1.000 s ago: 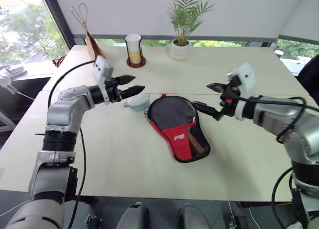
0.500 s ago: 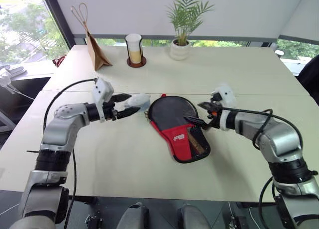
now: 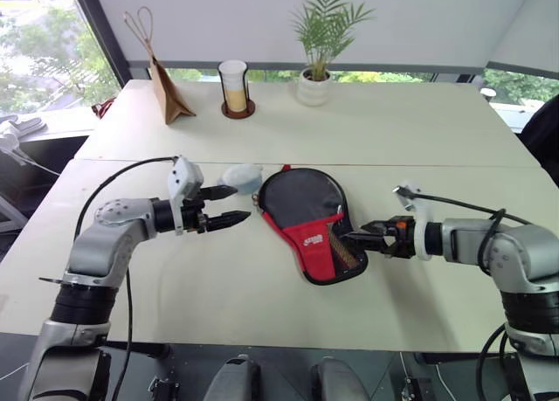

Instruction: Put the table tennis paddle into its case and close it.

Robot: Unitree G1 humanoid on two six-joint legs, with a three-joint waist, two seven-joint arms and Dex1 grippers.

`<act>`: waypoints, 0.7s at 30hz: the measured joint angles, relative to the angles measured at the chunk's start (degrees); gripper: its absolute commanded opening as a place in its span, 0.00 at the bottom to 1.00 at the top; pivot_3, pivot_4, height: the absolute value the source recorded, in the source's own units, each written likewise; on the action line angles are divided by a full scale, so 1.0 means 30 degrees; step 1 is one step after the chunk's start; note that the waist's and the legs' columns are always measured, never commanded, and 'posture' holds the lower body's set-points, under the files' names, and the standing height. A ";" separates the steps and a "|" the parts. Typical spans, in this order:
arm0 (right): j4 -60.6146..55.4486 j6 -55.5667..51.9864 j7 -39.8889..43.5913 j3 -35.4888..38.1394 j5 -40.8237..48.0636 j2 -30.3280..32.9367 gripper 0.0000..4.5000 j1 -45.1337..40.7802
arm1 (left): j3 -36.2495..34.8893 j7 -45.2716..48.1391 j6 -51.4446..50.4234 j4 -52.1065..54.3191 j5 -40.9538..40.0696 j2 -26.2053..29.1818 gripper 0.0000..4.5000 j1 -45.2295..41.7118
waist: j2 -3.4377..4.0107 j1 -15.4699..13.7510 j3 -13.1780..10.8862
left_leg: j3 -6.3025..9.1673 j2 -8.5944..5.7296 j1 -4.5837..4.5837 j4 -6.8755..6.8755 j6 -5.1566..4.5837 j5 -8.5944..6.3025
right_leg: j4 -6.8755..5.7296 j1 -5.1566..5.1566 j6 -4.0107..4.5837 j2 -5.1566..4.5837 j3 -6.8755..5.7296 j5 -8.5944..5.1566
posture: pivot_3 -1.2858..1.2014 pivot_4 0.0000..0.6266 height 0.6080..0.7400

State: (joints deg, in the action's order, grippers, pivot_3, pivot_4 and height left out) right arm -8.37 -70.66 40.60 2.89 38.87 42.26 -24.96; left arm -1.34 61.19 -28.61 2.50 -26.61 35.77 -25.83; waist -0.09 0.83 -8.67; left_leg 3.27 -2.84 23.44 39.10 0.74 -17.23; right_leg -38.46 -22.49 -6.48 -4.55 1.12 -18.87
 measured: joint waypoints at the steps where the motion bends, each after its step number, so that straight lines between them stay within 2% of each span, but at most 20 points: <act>1: 0.0276 0.0219 0.0154 -0.0270 -0.0168 0.0000 1.00 0.0033 | -0.0020 0.0081 -0.0106 0.0229 -0.0132 0.0090 0.78 0.0205 | 0.0000 0.0002 0.0000 | -0.0001 0.0000 0.0000 -0.0002 0.0000 0.0000 | 0.0000 -0.0003 0.0000 -0.0002 0.0001 0.0000 | 0.52 0.24 1.00; 9: 0.1444 0.1247 0.1483 -0.1011 -0.0768 -0.0011 1.00 -0.0413 | -0.0630 0.1580 -0.1244 0.2588 -0.2081 0.2051 0.78 0.1859 | 0.0000 0.0039 0.0001 | 0.0005 0.0017 -0.0013 0.0001 0.0002 0.0001 | 0.0014 0.0018 0.0001 0.0006 -0.0002 0.0000 | 0.52 0.24 1.00; 13: 0.2199 0.1607 0.2152 -0.1585 -0.0977 -0.0117 1.00 -0.0916 | -0.0723 0.2359 -0.1186 0.2969 -0.2229 0.2932 0.78 0.2000 | 0.0000 0.0058 0.0001 | 0.0002 0.0018 -0.0021 0.0000 0.0002 0.0000 | 0.0030 0.0028 0.0001 0.0007 -0.0001 0.0000 | 0.52 0.24 1.00; 17: 0.2789 0.1938 0.2820 -0.2300 -0.1406 -0.0275 1.00 -0.1491 | -0.0749 0.2588 -0.1178 0.2939 -0.2362 0.3064 0.78 0.1946 | -0.0001 0.0071 0.0003 | 0.0002 0.0022 -0.0022 -0.0002 0.0002 0.0000 | 0.0030 0.0027 0.0001 0.0010 -0.0002 0.0000 | 0.52 0.24 1.00; 19: 0.2978 0.2112 0.3073 -0.2526 -0.1640 -0.0394 0.88 -0.1659 | -0.0749 0.2589 -0.1153 0.2924 -0.2392 0.3060 0.80 0.1817 | -0.0004 0.0069 0.0005 | 0.0003 0.0022 -0.0022 -0.0002 0.0002 0.0000 | 0.0030 0.0028 0.0001 0.0011 -0.0003 0.0000 | 0.52 0.24 1.00; 21: 0.3302 0.2265 0.3109 -0.2728 -0.1895 -0.0566 0.71 -0.1794 | -0.0748 0.2518 -0.1103 0.2926 -0.2392 0.3047 0.80 0.1721 | -0.0003 0.0072 0.0006 | 0.0002 0.0023 -0.0022 -0.0002 0.0002 0.0000 | 0.0030 0.0027 0.0001 0.0012 -0.0002 0.0000 | 0.52 0.24 1.00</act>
State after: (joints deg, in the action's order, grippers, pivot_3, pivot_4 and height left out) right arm 1.54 -63.87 49.92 -5.29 33.19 40.56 -30.35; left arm -3.58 68.74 -31.92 11.27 -33.79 44.91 -20.66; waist -0.10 1.05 -8.65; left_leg 3.27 -2.76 23.37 39.09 0.75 -17.22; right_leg -38.37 -22.41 -6.47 -4.52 1.11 -18.87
